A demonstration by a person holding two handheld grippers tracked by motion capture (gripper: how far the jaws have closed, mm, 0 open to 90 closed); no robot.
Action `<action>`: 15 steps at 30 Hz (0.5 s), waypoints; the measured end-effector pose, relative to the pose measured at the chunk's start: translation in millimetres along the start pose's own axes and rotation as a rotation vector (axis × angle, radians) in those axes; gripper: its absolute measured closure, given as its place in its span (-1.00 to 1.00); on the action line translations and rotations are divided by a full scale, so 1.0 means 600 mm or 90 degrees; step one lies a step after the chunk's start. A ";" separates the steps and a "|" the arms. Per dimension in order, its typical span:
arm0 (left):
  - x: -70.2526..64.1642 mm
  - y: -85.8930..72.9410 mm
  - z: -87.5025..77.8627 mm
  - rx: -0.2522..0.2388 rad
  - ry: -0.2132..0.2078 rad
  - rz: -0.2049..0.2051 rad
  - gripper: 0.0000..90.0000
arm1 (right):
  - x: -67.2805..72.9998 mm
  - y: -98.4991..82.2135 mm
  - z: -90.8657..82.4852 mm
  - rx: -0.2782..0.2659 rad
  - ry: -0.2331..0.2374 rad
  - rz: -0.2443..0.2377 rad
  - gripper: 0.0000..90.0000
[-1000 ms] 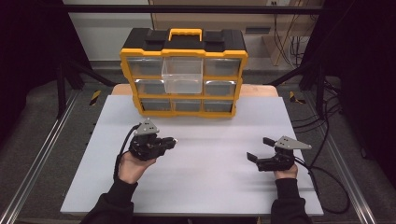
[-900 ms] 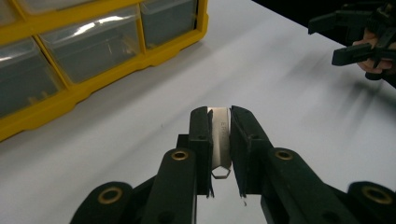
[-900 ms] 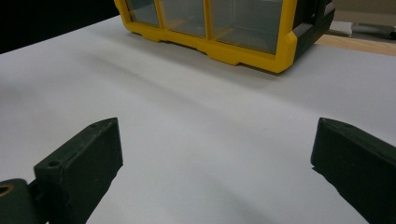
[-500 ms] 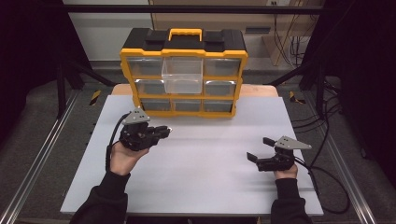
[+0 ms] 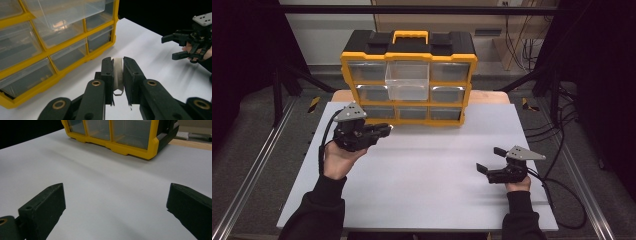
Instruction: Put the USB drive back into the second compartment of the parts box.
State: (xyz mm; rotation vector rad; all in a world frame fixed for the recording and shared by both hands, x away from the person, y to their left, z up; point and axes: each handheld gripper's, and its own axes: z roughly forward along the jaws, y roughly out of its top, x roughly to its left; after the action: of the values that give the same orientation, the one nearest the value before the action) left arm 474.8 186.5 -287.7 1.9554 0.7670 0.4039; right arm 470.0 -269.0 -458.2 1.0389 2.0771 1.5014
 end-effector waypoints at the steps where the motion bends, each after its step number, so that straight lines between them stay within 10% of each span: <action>1: 0.000 0.003 -0.002 -0.002 0.000 0.001 0.75 | 0.000 0.000 0.000 0.000 0.000 0.000 -0.94; 15: 0.004 0.047 -0.020 -0.025 0.001 0.005 0.75 | 0.000 0.000 0.000 -0.002 0.000 -0.002 -0.94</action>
State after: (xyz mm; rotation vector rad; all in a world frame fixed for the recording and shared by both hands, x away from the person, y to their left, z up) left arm 479.4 186.3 -257.1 1.9226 0.7472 0.4222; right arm 470.1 -269.2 -458.1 1.0350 2.0748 1.5017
